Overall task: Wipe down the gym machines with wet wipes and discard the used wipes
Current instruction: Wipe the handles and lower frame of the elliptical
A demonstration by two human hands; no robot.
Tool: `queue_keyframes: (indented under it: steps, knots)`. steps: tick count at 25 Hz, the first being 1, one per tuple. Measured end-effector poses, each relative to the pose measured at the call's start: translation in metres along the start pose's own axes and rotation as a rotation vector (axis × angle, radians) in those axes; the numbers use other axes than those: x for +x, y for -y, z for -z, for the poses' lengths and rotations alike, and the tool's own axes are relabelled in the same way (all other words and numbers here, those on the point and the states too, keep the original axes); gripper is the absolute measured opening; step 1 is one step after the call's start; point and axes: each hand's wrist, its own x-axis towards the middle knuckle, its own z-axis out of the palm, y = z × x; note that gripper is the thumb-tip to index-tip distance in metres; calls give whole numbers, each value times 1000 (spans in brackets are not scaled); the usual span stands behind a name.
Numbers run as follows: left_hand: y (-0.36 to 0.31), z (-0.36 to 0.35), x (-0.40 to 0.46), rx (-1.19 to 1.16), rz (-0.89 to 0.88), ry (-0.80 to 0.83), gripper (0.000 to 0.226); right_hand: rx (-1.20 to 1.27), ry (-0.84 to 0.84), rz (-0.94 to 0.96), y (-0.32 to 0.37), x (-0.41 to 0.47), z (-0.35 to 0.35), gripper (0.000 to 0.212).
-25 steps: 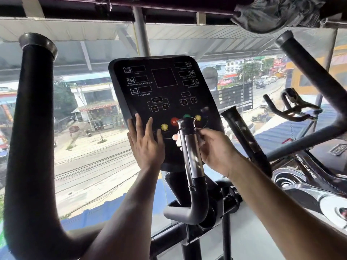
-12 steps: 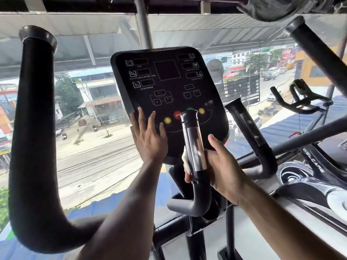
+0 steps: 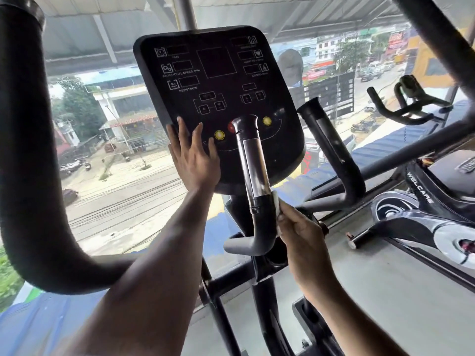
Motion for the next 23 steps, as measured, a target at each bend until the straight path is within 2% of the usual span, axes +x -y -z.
queue_keyframes:
  steps: [5,8,11,14,17,20,23]
  knots:
    - [-12,15,7,105,37,203,60,-115,-110,-9,-24,-29,2,33]
    - [-40,39,0,-117,118,282,59,-69,-119,-41,-9,-28,15,36]
    - [-74,73,-18,-342,-128,186,52,-92,-194,0,-5,-14,28,39]
    - [-101,86,-35,-225,-432,233,55,-69,-197,16,-6,-10,15,34]
    - [-109,75,-44,-69,-442,291,59,-13,-205,20,-11,-16,-8,33]
    - [-103,71,-50,-55,-508,274,52,98,-236,30,-28,-36,-15,34]
    - [-98,71,-48,-63,-567,270,51,151,-212,-40,-51,-47,-15,33]
